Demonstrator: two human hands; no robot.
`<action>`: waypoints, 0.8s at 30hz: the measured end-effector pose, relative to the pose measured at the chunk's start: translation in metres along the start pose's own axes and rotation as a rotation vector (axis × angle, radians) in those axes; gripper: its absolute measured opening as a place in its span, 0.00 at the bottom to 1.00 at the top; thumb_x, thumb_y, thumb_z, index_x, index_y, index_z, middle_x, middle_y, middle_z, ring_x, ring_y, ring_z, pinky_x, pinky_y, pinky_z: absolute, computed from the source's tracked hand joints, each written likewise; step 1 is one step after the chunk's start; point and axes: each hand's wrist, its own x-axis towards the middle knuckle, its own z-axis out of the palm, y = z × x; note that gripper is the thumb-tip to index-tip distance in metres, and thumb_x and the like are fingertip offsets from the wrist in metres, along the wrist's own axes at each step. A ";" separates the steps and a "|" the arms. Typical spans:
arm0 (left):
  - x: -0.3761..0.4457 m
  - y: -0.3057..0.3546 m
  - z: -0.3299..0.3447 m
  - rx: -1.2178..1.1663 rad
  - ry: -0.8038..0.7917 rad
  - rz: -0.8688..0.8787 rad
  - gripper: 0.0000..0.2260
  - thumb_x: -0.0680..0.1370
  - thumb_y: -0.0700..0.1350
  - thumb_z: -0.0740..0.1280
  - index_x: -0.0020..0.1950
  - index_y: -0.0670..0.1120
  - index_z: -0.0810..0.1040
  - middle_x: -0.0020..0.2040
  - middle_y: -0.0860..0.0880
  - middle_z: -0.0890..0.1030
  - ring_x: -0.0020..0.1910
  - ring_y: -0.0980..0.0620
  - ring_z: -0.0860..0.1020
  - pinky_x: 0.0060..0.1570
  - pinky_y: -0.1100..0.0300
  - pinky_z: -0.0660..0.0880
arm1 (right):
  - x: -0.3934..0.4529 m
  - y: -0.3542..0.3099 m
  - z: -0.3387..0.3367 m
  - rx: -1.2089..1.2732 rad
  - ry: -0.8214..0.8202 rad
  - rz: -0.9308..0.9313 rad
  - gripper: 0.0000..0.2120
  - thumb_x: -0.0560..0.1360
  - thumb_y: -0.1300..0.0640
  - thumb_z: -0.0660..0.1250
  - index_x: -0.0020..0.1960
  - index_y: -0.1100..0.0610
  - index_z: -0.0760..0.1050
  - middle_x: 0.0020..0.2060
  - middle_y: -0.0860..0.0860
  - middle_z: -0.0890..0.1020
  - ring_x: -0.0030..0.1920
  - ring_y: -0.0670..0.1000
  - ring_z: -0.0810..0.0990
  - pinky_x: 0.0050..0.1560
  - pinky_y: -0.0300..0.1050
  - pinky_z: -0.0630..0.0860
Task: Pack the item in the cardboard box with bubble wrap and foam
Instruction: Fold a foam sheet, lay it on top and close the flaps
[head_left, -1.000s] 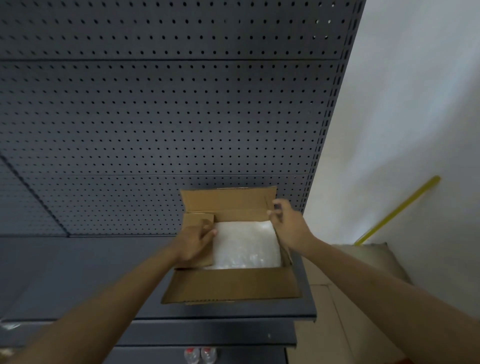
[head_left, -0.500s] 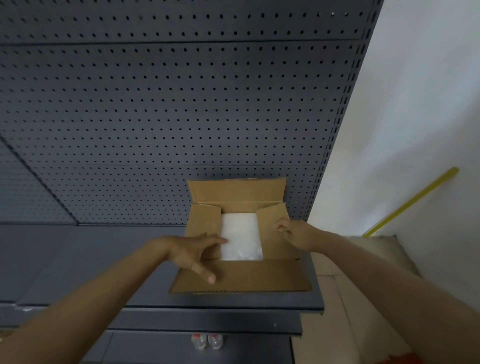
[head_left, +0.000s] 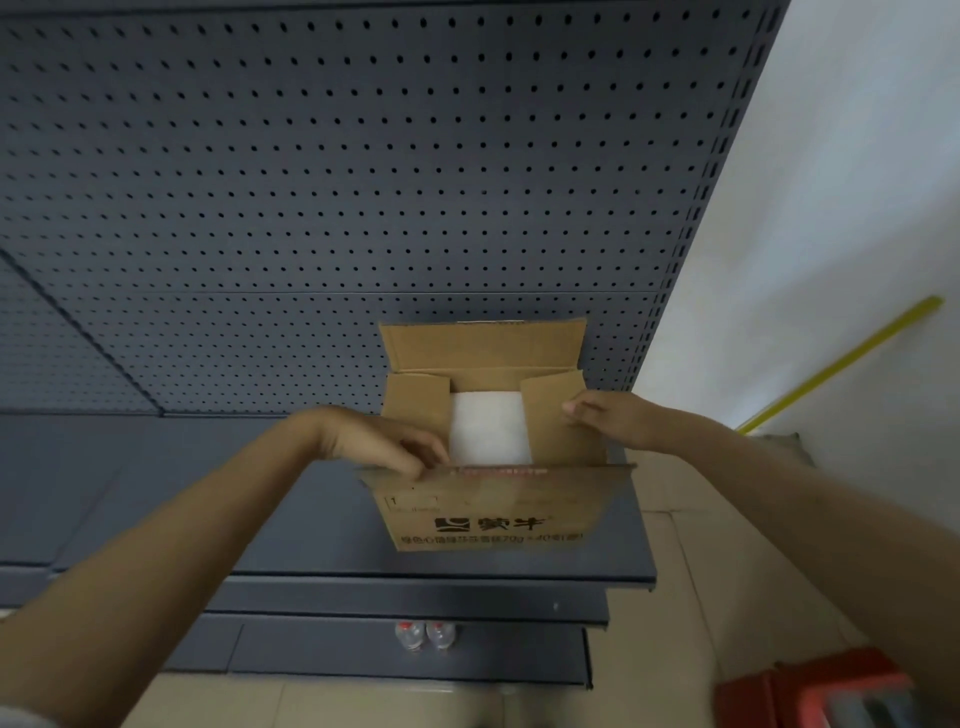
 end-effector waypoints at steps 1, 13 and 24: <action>0.000 -0.004 -0.004 -0.031 0.050 0.012 0.19 0.72 0.52 0.62 0.62 0.49 0.75 0.57 0.54 0.78 0.58 0.57 0.74 0.59 0.61 0.69 | 0.000 -0.001 -0.002 0.069 -0.033 0.016 0.25 0.80 0.40 0.49 0.69 0.54 0.68 0.66 0.50 0.76 0.67 0.50 0.71 0.70 0.45 0.63; 0.040 -0.035 -0.006 0.195 0.812 -0.099 0.26 0.63 0.56 0.79 0.56 0.48 0.77 0.56 0.50 0.73 0.59 0.48 0.71 0.57 0.57 0.66 | 0.011 0.003 0.008 -0.137 0.063 -0.025 0.22 0.76 0.55 0.68 0.68 0.55 0.70 0.67 0.50 0.72 0.67 0.50 0.69 0.63 0.38 0.63; 0.057 0.009 -0.018 0.806 0.772 -0.272 0.61 0.57 0.60 0.79 0.78 0.54 0.43 0.77 0.40 0.35 0.75 0.38 0.33 0.73 0.36 0.39 | 0.018 0.009 0.035 -0.306 0.177 -0.161 0.17 0.79 0.62 0.58 0.68 0.55 0.68 0.68 0.53 0.68 0.68 0.53 0.62 0.67 0.43 0.61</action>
